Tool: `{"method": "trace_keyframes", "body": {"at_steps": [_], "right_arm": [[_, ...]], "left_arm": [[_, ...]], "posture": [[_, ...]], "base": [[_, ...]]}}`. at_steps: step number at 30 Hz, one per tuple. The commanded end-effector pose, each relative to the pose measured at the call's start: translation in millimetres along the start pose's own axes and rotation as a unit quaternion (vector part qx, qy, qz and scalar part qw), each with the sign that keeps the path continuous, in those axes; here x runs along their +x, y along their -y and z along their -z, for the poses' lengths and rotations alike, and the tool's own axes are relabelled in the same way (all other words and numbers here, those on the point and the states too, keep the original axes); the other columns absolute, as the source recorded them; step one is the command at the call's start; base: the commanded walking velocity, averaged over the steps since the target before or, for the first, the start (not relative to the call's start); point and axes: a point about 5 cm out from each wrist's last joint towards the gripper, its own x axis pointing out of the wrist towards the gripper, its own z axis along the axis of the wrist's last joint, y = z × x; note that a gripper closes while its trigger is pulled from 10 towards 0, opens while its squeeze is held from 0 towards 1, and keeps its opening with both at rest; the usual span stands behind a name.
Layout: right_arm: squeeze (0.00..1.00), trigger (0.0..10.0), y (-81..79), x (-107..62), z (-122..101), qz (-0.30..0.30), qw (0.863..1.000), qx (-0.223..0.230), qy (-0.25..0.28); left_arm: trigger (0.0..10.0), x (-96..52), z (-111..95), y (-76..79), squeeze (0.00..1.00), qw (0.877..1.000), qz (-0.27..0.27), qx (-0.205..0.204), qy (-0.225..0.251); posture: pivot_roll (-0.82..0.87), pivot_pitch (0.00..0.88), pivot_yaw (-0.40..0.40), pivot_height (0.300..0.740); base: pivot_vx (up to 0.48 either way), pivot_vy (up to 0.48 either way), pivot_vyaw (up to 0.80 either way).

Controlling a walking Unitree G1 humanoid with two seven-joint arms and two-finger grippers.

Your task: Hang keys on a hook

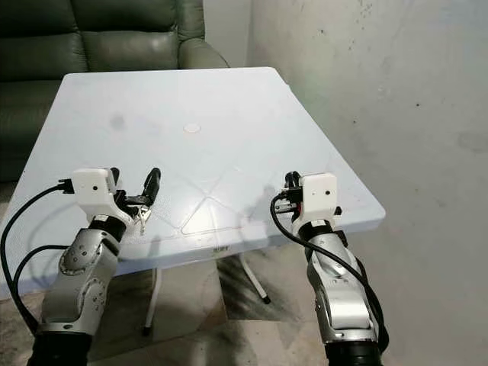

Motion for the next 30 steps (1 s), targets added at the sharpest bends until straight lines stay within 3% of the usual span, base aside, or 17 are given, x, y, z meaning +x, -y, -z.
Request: {"method": "trace_keyframes", "body": {"at_steps": [1,30], "right_arm": [[0.0,10.0,7.3,-1.7,-3.9,0.009,1.0,-0.008,0.003],[0.0,10.0,8.2,-3.0,-5.0,0.011,1.0,-0.008,-0.001]], "left_arm": [[10.0,1.3,0.2,8.2,0.0,1.0,0.009,-0.004,-0.002],[10.0,-4.1,2.8,2.7,0.0,1.0,-0.026,0.003,-0.015]], "posture": [[0.03,0.036,-0.055,0.732],[0.04,0.059,-0.055,0.732]], "base": [[0.0,0.0,-0.76],[0.0,0.0,-0.76]]}}
